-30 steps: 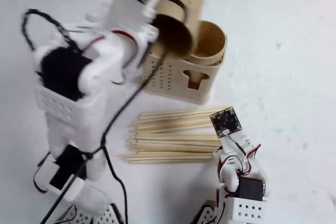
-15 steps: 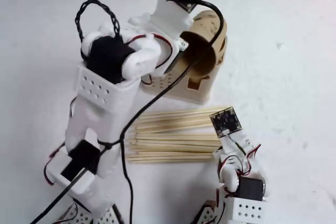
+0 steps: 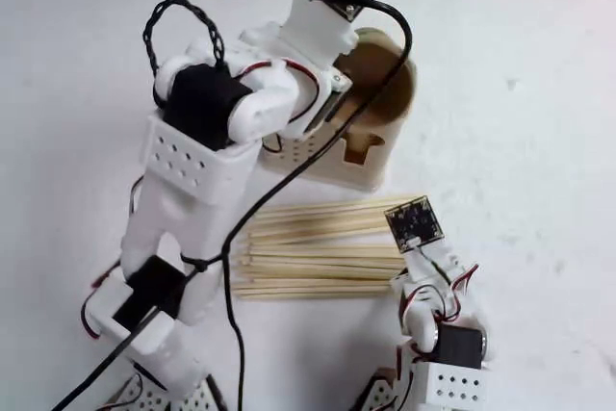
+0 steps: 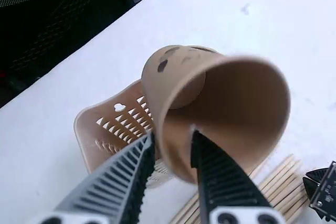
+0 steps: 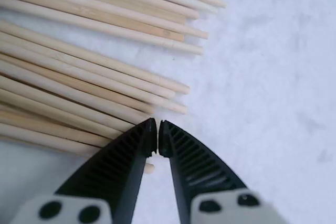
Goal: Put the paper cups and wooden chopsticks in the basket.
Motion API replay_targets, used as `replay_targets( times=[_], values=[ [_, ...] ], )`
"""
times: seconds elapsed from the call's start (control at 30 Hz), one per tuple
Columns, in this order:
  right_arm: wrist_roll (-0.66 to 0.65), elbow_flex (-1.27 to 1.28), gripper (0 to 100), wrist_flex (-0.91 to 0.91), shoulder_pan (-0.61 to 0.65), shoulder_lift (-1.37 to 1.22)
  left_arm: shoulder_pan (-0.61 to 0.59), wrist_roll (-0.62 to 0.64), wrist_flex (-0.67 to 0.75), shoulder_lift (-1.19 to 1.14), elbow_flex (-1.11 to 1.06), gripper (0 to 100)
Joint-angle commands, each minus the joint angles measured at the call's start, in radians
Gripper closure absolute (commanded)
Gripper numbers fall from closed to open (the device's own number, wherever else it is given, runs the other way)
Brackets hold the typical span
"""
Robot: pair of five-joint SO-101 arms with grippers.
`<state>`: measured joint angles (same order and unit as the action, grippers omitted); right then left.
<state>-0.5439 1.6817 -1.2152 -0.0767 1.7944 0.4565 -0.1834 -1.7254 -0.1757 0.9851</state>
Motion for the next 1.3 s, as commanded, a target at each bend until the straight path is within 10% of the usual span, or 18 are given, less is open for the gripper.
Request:
replay_targets(
  times=[0.0,1.27],
  values=[
    [-0.011,0.008,97.4,0.012,0.002,0.004,0.010,0.012,0.063,0.008,0.012,85],
    [-0.011,0.008,97.4,0.012,0.007,0.004,-0.074,0.012,0.649,0.004,-0.594,85]
  ],
)
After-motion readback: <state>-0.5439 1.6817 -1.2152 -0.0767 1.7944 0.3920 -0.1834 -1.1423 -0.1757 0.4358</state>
